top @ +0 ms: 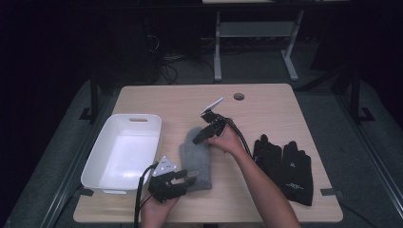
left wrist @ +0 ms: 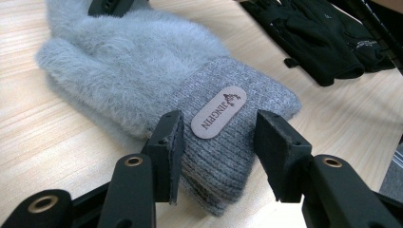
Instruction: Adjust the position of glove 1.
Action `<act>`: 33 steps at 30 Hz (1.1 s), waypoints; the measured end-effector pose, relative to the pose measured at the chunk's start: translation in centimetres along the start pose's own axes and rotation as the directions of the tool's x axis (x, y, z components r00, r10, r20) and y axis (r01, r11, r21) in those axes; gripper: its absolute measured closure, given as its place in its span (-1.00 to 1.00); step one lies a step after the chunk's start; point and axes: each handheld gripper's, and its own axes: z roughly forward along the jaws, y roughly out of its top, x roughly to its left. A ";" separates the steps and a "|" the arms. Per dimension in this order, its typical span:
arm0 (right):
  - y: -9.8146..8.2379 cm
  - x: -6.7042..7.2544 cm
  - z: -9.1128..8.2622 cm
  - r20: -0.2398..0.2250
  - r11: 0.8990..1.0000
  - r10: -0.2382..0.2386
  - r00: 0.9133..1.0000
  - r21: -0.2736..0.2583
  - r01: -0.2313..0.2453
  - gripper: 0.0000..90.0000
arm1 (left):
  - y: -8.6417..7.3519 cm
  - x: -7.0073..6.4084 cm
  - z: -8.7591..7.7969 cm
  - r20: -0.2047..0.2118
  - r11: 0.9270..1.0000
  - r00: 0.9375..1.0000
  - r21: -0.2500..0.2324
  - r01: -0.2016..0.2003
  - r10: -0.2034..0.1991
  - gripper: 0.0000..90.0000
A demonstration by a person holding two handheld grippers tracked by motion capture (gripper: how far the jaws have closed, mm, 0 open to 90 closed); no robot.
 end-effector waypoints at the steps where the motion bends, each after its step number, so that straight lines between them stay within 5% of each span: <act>1: -0.1 -0.2 0.0 -0.011 1.000 0.002 1.000 -0.004 -0.002 -0.21 | 0.0 0.0 0.0 -0.001 1.000 1.000 0.000 0.004 -0.004 0.17; 11: -0.6 -0.5 -0.5 -0.108 0.999 0.037 0.993 -0.022 -0.040 0.53 | -0.1 0.2 0.1 0.005 1.000 1.000 -0.001 0.020 -0.020 0.08; 21: -2.1 -0.4 -2.4 -0.095 0.994 0.027 0.995 -0.104 -0.037 0.62 | 0.0 0.7 0.1 0.046 0.998 0.997 0.007 0.061 -0.061 -0.16; 33: -6.7 -1.8 -5.8 -0.080 0.976 0.073 0.994 -0.199 -0.087 0.63 | 0.9 0.0 0.3 0.098 0.991 0.986 0.028 0.129 -0.131 -0.35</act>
